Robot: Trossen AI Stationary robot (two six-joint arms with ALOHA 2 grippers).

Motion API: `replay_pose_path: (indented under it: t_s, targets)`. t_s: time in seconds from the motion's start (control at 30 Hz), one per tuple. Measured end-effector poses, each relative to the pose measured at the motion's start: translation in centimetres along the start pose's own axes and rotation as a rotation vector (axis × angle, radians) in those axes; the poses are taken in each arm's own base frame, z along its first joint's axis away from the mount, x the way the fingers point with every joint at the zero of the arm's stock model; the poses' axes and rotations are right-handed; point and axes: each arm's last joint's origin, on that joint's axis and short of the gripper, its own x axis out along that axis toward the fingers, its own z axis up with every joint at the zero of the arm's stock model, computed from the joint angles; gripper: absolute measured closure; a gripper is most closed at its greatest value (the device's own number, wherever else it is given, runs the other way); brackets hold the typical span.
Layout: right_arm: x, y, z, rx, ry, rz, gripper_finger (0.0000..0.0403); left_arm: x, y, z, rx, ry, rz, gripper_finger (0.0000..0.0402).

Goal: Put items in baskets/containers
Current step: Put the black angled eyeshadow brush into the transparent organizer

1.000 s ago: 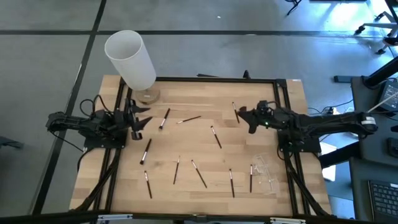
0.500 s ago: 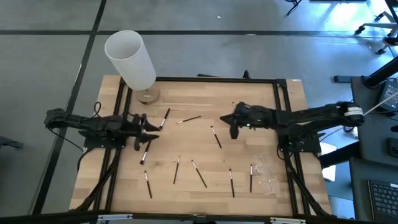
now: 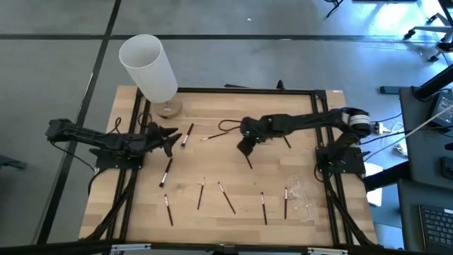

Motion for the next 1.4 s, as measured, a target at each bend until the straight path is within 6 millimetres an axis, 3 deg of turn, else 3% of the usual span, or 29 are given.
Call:
replay_pose_path:
  t_s: [0.33,0.6,0.73,0.9,1.1,1.4]
  targets:
    - [4.9,2.6,3.1,0.095,0.280,0.158,0.0248,0.5,-0.2,-1.4,0.074,0.073,0.069,0.0222]
    - [2.1,2.5,5.1,0.028,0.293,-0.163,0.0252,0.6,-0.1,-2.4,0.137,0.149,0.083,0.0222]
    - [2.0,2.6,4.4,0.040,0.341,-0.185,0.0252,0.8,0.0,-2.0,0.206,0.071,0.163,0.0222]
    - [3.6,2.9,2.7,0.046,0.356,-0.163,0.0252,1.0,0.0,-1.4,0.251,0.012,0.215,0.0222]
    - [5.3,2.8,2.0,0.071,0.300,-0.123,0.0252,1.2,0.2,-1.1,0.379,0.007,0.236,0.0222]
    - [6.6,2.6,-0.3,0.079,0.362,-0.100,0.0252,1.4,-0.3,-0.4,0.353,-0.033,0.163,0.0222]
